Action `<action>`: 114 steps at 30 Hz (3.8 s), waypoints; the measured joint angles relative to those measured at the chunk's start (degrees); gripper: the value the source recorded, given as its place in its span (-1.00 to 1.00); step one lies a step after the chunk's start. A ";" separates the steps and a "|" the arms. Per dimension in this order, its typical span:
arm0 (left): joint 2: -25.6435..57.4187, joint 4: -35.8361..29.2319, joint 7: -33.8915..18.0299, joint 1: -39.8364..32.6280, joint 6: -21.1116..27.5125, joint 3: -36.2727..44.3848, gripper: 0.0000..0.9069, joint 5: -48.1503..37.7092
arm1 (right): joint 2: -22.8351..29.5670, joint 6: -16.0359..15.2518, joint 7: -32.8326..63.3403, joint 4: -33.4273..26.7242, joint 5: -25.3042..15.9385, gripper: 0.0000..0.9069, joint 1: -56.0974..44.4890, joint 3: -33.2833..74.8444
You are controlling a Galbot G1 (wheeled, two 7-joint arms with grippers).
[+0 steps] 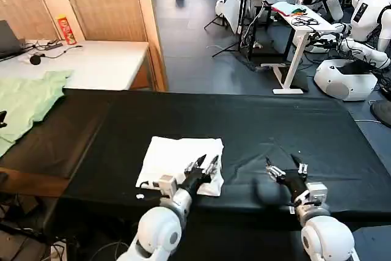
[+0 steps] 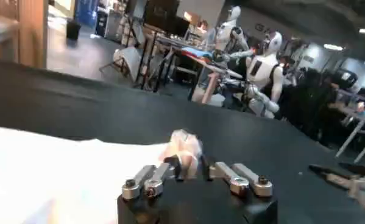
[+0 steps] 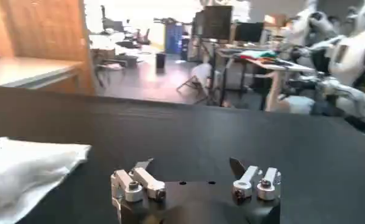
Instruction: Fold and organize the clothes.
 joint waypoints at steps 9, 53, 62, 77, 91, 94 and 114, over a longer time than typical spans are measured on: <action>4.07 -5.02 1.21 2.44 -4.12 -5.57 0.94 7.62 | -2.64 -0.05 -2.65 -1.08 2.43 0.94 4.04 -9.35; 8.87 8.62 4.93 3.20 -3.46 -23.91 -0.61 -18.54 | 3.41 3.77 2.94 8.39 -5.42 0.94 -3.71 -12.10; 8.72 9.69 4.47 2.82 -1.60 -24.04 -1.00 -21.57 | 3.68 3.72 2.86 9.36 -5.45 0.94 -4.05 -11.47; 14.98 3.91 -0.63 3.56 -1.50 -26.00 -1.00 0.54 | 4.35 3.46 3.15 8.37 -6.30 0.94 -4.13 -9.54; 33.25 -4.85 -3.65 5.44 0.36 -34.17 -1.00 10.32 | 5.00 3.53 3.14 5.62 -6.83 0.94 -2.25 -10.46; 33.26 -7.96 -4.30 5.94 1.32 -32.62 -1.00 9.66 | 5.01 3.54 3.12 5.32 -7.01 0.94 -2.39 -10.42; 9.48 -2.24 -3.39 -1.72 -1.31 -5.24 0.94 10.97 | 4.58 1.79 2.78 4.06 -5.20 0.94 -3.54 -10.94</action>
